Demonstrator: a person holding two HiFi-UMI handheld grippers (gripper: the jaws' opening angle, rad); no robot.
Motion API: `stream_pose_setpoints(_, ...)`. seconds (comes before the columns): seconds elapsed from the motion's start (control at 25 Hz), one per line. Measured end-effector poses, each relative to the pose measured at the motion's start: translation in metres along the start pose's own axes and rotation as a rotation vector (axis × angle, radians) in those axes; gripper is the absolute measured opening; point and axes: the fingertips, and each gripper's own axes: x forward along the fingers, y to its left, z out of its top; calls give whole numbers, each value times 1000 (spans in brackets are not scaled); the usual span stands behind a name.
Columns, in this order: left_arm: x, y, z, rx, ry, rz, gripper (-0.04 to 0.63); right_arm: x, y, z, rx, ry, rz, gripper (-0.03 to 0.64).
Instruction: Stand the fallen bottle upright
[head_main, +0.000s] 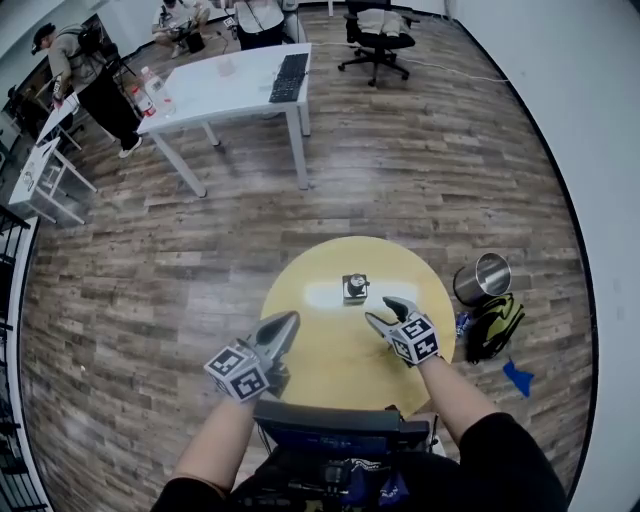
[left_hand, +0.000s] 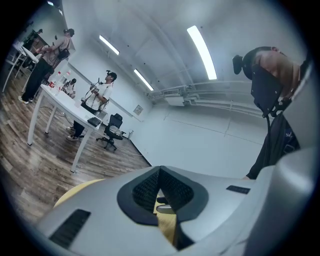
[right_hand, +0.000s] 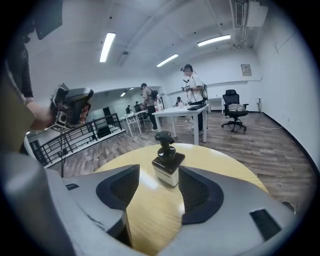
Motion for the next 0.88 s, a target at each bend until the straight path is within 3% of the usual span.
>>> stream_pose_setpoints(0.12, -13, -37, 23, 38, -32, -19, 23, -62, 17, 28, 29, -88, 17, 238)
stream_pose_setpoints(0.24, -20, -82, 52, 91, -52, -36, 23, -126, 34, 82, 75, -226, 46, 192)
stream_pose_setpoints(0.36, -25, -133, 80, 121, -84, -69, 23, -187, 50, 138, 74, -357, 73, 122)
stream_pose_setpoints(0.52, -46, -193, 97, 150, -142, -118, 23, -264, 79, 177, 55, -484, 81, 11)
stream_pose_setpoints(0.68, -58, -238, 115, 208, -185, -143, 23, -320, 96, 203, 47, -559, 99, 6)
stream_pose_setpoints(0.88, -70, -266, 114, 243, -201, -140, 23, -355, 106, 205, 60, -583, 119, 6)
